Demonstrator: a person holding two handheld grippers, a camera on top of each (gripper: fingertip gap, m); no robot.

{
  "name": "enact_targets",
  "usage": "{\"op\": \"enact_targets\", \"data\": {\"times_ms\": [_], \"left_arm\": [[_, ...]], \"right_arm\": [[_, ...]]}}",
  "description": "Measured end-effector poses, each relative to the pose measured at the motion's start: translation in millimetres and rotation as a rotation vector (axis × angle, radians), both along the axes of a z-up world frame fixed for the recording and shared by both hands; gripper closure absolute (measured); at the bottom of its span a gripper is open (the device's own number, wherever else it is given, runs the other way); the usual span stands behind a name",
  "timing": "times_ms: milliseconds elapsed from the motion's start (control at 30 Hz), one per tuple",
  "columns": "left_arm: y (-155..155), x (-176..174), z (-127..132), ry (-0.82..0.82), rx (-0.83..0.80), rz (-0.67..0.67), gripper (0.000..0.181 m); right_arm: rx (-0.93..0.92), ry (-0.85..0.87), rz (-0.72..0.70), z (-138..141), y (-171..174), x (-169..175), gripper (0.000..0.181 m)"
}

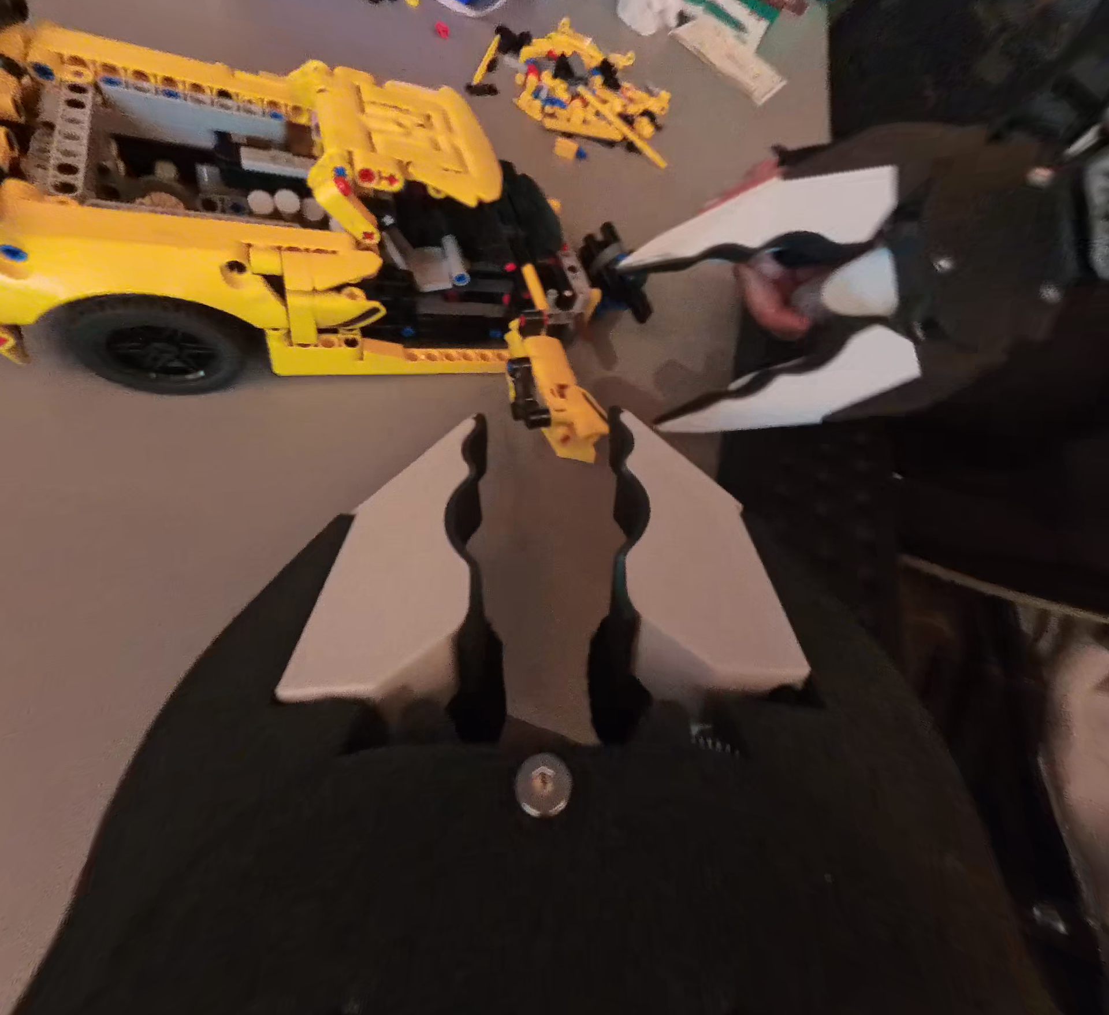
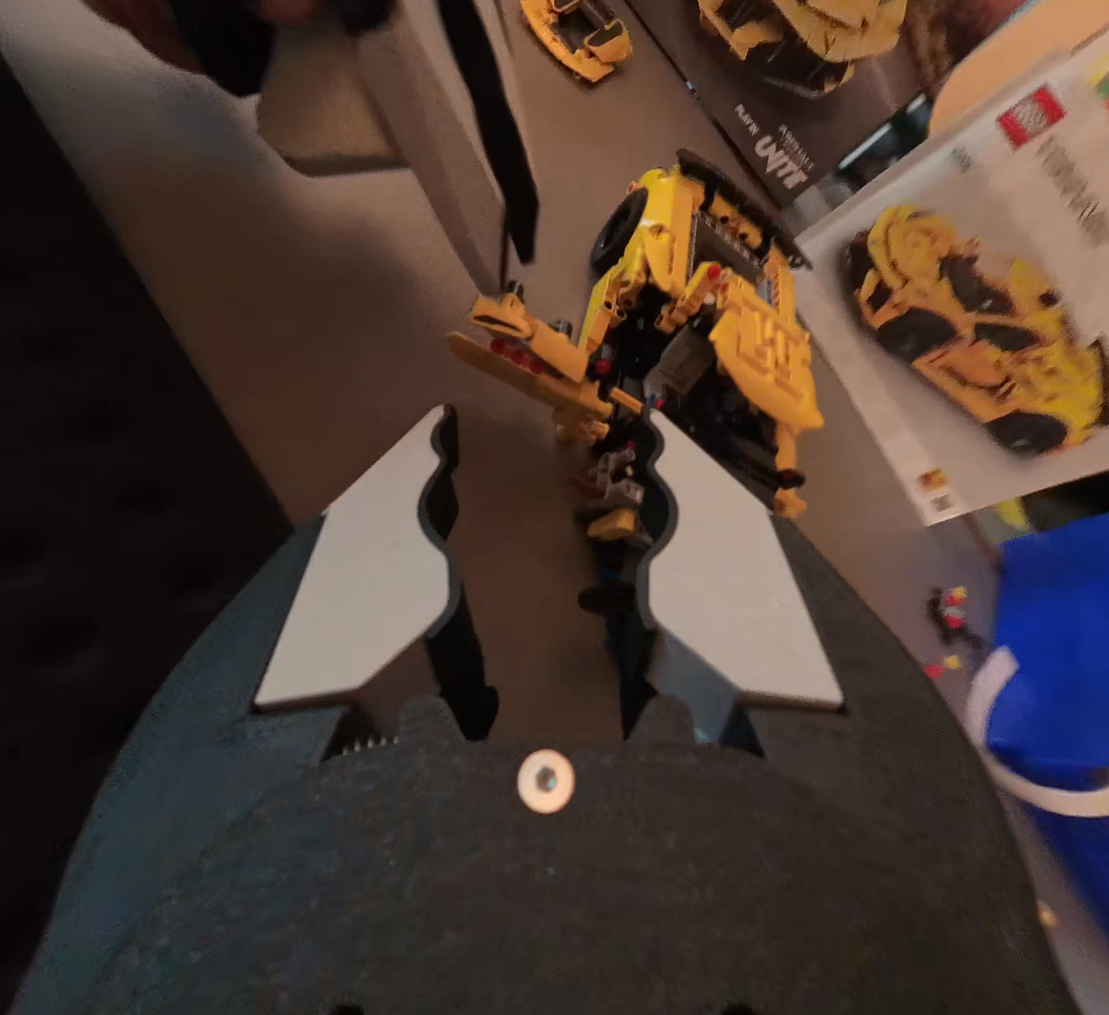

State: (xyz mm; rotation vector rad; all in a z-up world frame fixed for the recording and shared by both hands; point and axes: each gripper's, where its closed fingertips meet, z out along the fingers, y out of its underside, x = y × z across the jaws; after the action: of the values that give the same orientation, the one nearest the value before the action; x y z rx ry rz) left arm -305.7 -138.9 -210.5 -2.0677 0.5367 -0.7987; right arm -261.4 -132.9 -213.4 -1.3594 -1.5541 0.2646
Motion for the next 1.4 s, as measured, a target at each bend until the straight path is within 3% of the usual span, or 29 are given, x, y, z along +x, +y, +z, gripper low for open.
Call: {"op": "enact_targets", "data": {"times_ms": [167, 233, 267, 433, 533, 600, 667, 900, 1033, 1133, 1267, 1400], "left_arm": [[14, 18, -15, -0.072, -0.191, -0.053, 0.135], [14, 21, -21, -0.081, -0.241, -0.082, 0.136], [12, 24, -20, -0.096, -0.247, -0.107, 0.145], [18, 18, -12, -0.074, -0.158, -0.084, 0.153], [24, 9, -7, -0.173, -0.159, -0.031, 0.174], [31, -2, -12, -0.048, -0.092, 0.017, 0.181], [30, -8, -20, 0.077, -0.055, 0.012, 0.181], [27, -14, -7, -0.081, -0.107, -0.016, 0.181], [23, -15, -15, -0.080, -0.133, -0.017, 0.159], [18, -11, -7, -0.109, -0.102, -0.037, 0.158], [11, -8, 5, -0.166, -0.070, -0.057, 0.154], [-2, 6, 5, -0.113, -0.017, -0.138, 0.148]], "right_arm": [[0.044, -0.100, 0.046, -22, 13, -20, 0.112], [0.108, -0.116, 0.053, -24, 21, -26, 0.119], [0.135, -0.125, 0.057, -24, 23, -29, 0.121], [0.287, -0.163, 0.018, -21, 35, -30, 0.147], [0.219, -0.158, 0.067, -22, 28, -28, 0.155], [0.213, -0.149, 0.119, -21, 21, -30, 0.160], [0.196, -0.137, 0.124, -20, 19, -30, 0.160], [0.165, -0.098, 0.130, -19, 21, -26, 0.159], [0.129, -0.070, 0.149, -18, 17, -20, 0.159], [-0.014, -0.014, 0.146, -14, 14, -22, 0.156], [-0.207, 0.158, 0.164, 11, 11, -19, 0.157], [-0.240, 0.095, 0.165, -2, 10, -20, 0.157]]}}
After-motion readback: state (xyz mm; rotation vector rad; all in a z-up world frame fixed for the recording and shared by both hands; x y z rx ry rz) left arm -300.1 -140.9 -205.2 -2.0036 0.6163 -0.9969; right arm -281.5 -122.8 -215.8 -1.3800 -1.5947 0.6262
